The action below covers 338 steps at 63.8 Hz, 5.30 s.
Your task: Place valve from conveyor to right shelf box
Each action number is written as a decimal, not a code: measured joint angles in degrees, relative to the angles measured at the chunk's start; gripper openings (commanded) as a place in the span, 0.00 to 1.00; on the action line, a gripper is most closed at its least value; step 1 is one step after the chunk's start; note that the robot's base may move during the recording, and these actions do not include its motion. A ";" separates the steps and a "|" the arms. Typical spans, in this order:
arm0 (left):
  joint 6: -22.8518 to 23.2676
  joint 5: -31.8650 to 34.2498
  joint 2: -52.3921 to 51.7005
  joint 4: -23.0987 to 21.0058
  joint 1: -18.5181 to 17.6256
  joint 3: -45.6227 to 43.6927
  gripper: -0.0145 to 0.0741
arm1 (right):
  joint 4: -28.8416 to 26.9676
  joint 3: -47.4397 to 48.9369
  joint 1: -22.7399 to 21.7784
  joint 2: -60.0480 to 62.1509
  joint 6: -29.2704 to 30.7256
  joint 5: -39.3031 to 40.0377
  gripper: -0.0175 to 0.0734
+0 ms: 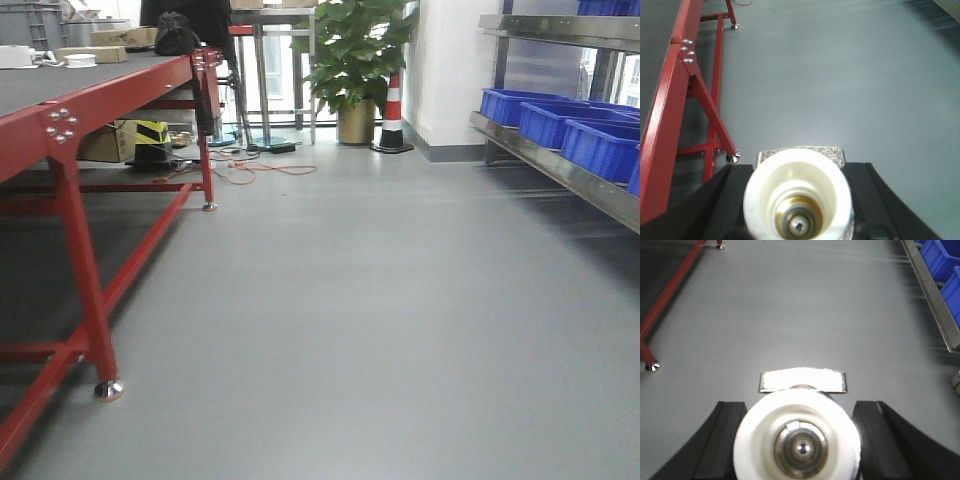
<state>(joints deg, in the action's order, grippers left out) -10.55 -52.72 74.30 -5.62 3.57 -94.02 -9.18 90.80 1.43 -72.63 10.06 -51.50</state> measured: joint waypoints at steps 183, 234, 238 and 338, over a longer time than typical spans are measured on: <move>0.00 0.00 0.00 0.21 0.00 0.00 0.04 | -0.08 0.00 0.00 0.00 0.00 0.00 0.02; 0.00 0.00 0.00 0.01 0.00 0.00 0.04 | 0.02 0.00 0.00 0.00 0.00 0.00 0.02; 0.00 0.00 0.00 0.01 0.00 0.00 0.04 | 0.02 0.00 0.00 0.00 0.00 0.00 0.02; 0.00 0.12 0.00 0.01 0.00 0.00 0.04 | 0.02 0.00 0.00 0.00 0.00 0.00 0.02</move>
<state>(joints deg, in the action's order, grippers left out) -10.55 -52.60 74.30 -5.61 3.57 -94.02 -9.16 90.80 1.43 -72.63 10.06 -51.50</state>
